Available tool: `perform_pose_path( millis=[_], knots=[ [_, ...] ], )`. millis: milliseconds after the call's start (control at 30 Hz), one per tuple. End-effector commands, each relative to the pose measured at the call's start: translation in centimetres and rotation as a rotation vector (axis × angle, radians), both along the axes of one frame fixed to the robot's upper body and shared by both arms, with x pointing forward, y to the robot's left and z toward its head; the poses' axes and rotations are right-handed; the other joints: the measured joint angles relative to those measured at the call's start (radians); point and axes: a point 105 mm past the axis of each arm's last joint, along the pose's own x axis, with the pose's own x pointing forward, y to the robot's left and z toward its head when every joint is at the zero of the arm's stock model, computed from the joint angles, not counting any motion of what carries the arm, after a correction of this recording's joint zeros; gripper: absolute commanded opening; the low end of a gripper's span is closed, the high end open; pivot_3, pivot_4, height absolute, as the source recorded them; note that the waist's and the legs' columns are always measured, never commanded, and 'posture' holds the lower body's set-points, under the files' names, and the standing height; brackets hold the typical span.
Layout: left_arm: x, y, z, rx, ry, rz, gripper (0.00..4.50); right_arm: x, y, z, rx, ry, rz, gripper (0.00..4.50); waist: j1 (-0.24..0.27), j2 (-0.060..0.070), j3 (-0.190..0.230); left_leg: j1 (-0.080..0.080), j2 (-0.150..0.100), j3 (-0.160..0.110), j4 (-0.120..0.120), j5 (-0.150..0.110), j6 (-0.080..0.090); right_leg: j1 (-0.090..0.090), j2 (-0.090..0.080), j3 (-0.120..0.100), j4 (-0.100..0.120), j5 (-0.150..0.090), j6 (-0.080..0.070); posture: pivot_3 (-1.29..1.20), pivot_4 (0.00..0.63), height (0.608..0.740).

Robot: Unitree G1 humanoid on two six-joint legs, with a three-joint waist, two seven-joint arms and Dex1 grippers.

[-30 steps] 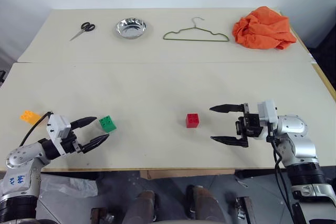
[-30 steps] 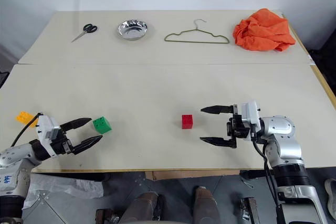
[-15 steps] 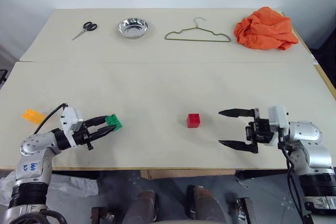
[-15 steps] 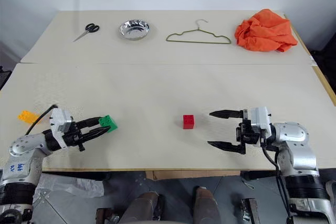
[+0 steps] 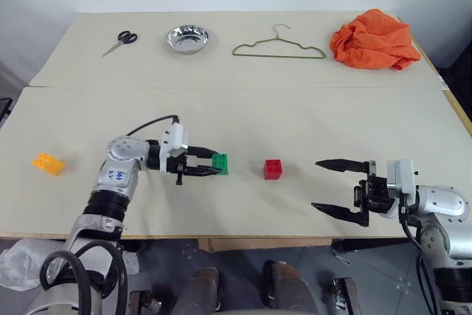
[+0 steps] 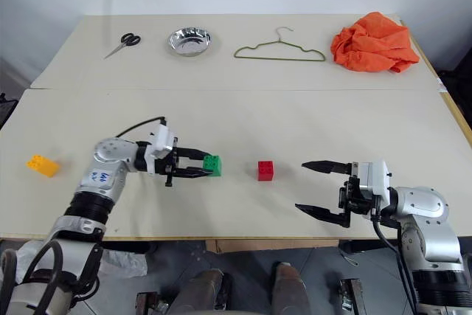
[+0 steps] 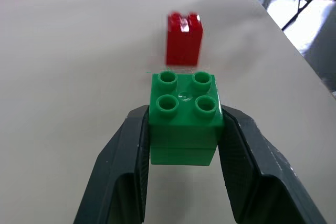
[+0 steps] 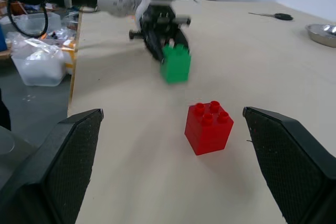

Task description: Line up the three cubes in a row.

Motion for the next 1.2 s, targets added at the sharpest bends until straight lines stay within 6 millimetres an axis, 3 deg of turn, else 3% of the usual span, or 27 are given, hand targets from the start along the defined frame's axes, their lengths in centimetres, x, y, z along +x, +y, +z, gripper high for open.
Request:
perform_pose_path(
  millis=[33, 233, 367, 600, 700, 833, 900, 967, 1067, 1200],
  knots=[
    [0.6, -0.3, 0.1, 0.036, -0.048, -0.028, 1.51, -0.6, -0.2, 1.2, 0.016, -0.042, -0.024, 4.5, 0.005, -0.001, 0.0, 0.0, 0.0, 0.0, 0.001, 0.0, 0.0, 0.0, 0.0, 0.0, 0.0, 0.0, 0.0, 0.0, 0.15, 0.74],
    [1.2, -1.8, -0.7, 0.045, -0.06, -0.032, 1.51, -1.2, -0.2, 0.7, 0.02, -0.029, -0.049, 4.5, 0.011, -0.002, 0.001, 0.0, -0.003, -0.001, 0.001, 0.001, 0.002, 0.002, -0.002, 0.0, 0.0, 0.001, 0.002, 0.0, 0.15, 0.74],
    [1.3, -1.4, -1.0, 0.055, -0.021, -0.024, 1.51, -1.0, 0.3, 0.6, 0.033, -0.023, -0.044, 4.5, 0.009, -0.002, 0.0, 0.0, -0.004, -0.001, 0.001, 0.002, 0.003, 0.002, -0.003, 0.001, -0.001, 0.002, 0.004, 0.0, 0.15, 0.74],
    [0.9, -0.5, 1.3, -0.02, -0.056, -0.01, 3.7, -0.6, 0.7, 0.4, 0.043, -0.016, -0.019, 4.5, 0.005, -0.003, 0.001, -0.001, -0.004, -0.001, 0.001, 0.002, 0.003, 0.001, -0.003, 0.001, -0.001, 0.002, 0.004, 0.0, 0.15, 0.74],
    [-0.4, 2.4, 1.0, 0.027, -0.041, 0.032, 4.47, -0.1, 1.2, 0.4, 0.057, -0.015, 0.01, 4.5, -0.007, -0.003, 0.001, 0.0, -0.003, 0.0, 0.001, 0.002, 0.003, 0.001, -0.004, 0.002, -0.001, 0.002, 0.004, 0.0, 0.15, 0.74],
    [-1.0, 6.7, 3.1, -0.113, -0.192, 0.32, 4.47, 1.0, 2.2, 0.7, 0.085, -0.002, 0.057, 4.5, -0.021, -0.003, 0.001, 0.0, -0.001, -0.002, 0.0, 0.002, 0.001, 0.0, -0.006, 0.006, -0.001, 0.002, 0.003, 0.0, 0.15, 0.74],
    [-2.7, 10.6, 3.2, -0.191, -0.26, 0.573, 4.47, 1.3, 3.2, 0.9, 0.11, 0.054, 0.125, 4.5, -0.031, -0.002, 0.001, 0.0, 0.0, -0.002, 0.0, 0.002, 0.001, 0.001, -0.006, 0.008, -0.002, 0.002, 0.003, 0.0, 0.15, 0.74],
    [-4.9, 13.9, 1.8, -0.234, -0.209, 0.816, 4.47, 1.8, 4.2, 1.9, 0.142, -0.011, 0.154, 4.5, -0.037, -0.003, 0.001, 0.0, 0.002, -0.003, -0.001, 0.001, 0.0, 0.0, -0.006, 0.01, -0.002, 0.001, 0.001, 0.0, 0.15, 0.74],
    [-7.9, 15.9, 0.5, -0.261, -0.181, 1.008, 4.47, 2.3, 5.0, 2.0, 0.156, -0.016, 0.169, 4.5, -0.023, -0.003, 0.001, 0.0, 0.003, -0.004, -0.002, 0.0, -0.002, 0.001, -0.005, 0.008, -0.003, 0.0, 0.0, 0.0, 0.15, 0.74],
    [-12.5, 20.9, 0.6, -0.439, -0.261, 1.481, 4.47, 2.8, 5.9, 1.7, 0.149, -0.063, 0.19, 4.5, 0.008, -0.007, -0.001, 0.001, 0.002, -0.006, 0.0, 0.0, -0.001, 0.005, -0.006, 0.008, -0.01, 0.001, 0.001, 0.0, 0.15, 0.74]
  ],
)
